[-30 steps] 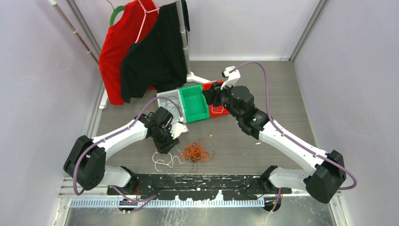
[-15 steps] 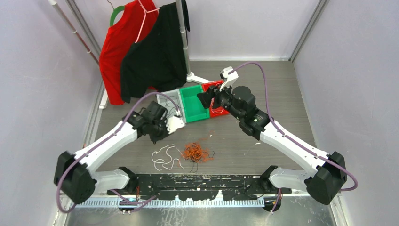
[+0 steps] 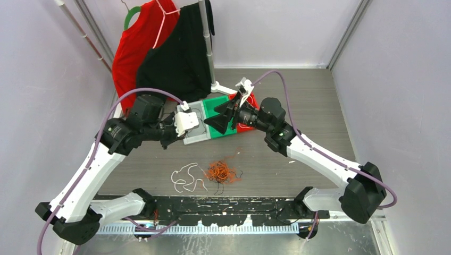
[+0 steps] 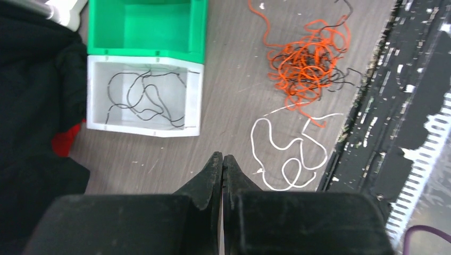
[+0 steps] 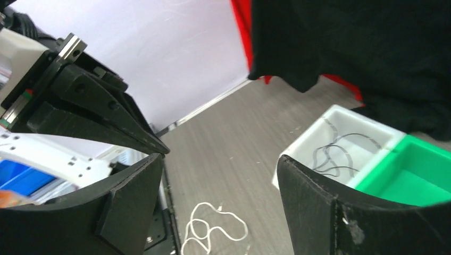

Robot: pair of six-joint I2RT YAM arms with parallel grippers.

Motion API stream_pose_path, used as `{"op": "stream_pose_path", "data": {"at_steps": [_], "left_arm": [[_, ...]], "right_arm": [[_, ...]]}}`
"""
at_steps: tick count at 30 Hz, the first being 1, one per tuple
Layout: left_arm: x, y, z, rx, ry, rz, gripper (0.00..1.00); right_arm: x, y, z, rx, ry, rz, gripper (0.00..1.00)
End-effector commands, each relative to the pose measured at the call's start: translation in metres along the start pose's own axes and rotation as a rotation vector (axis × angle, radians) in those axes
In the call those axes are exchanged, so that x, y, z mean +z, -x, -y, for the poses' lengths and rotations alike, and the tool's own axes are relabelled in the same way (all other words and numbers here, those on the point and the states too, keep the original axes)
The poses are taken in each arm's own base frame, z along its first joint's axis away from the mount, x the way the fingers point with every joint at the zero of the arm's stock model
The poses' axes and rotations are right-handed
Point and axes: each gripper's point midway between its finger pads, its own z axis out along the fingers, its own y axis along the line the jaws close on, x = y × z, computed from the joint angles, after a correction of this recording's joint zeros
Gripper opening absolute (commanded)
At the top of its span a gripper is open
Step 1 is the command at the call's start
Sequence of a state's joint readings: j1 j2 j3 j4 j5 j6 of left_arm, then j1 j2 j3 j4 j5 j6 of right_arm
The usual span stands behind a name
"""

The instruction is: Untangle the cables

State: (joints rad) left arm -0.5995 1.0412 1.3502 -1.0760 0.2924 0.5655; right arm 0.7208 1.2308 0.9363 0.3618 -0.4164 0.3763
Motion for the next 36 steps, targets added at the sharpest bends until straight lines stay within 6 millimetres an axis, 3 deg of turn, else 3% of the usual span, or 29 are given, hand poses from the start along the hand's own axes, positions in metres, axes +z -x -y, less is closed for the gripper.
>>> {"op": "stream_pose_path", "data": {"at_steps": [1,4,8,9,11,13,15,18,26,31,33,35,36], "left_arm": [[-0.012,0.020,0.017,-0.036,-0.101,0.067,0.00],[-0.012,0.024,0.016,-0.058,-0.102,0.067,0.00],[0.003,-0.010,0.011,-0.087,-0.072,-0.036,0.01],[0.006,-0.019,0.008,-0.109,-0.061,-0.055,0.05],[0.008,-0.032,-0.004,-0.180,-0.034,-0.064,0.31],[0.006,-0.041,-0.021,-0.275,-0.006,-0.055,0.49],[0.001,-0.050,-0.038,-0.346,0.026,-0.048,0.60],[-0.007,-0.062,-0.051,-0.392,0.050,-0.059,0.64],[-0.024,-0.079,-0.068,-0.489,0.085,-0.020,0.65],[-0.036,-0.083,-0.072,-0.498,0.106,0.007,0.65],[-0.040,-0.086,-0.075,-0.500,0.123,0.007,0.65],[-0.042,-0.089,-0.078,-0.503,0.139,0.006,0.65],[-0.043,-0.090,-0.080,-0.504,0.146,0.007,0.65]], "right_arm": [[0.007,0.004,-0.048,0.027,0.231,0.025,0.84],[0.015,-0.031,-0.058,-0.032,0.234,-0.091,0.84],[0.015,-0.122,-0.062,-0.200,0.201,-0.406,0.85],[0.014,-0.141,-0.060,-0.227,0.207,-0.473,0.85],[0.017,-0.168,-0.053,-0.251,0.214,-0.554,0.85],[0.022,-0.188,-0.045,-0.270,0.222,-0.606,0.85],[0.026,-0.202,-0.041,-0.295,0.245,-0.656,0.85],[0.032,-0.224,-0.034,-0.333,0.264,-0.741,0.84],[0.056,-0.266,-0.001,-0.525,0.211,-0.809,0.78],[0.067,-0.279,0.002,-0.562,0.218,-0.789,0.72],[0.070,-0.283,0.001,-0.569,0.217,-0.782,0.64],[0.076,-0.278,0.002,-0.576,0.197,-0.750,0.50],[0.078,-0.274,0.002,-0.575,0.190,-0.731,0.34]]}}
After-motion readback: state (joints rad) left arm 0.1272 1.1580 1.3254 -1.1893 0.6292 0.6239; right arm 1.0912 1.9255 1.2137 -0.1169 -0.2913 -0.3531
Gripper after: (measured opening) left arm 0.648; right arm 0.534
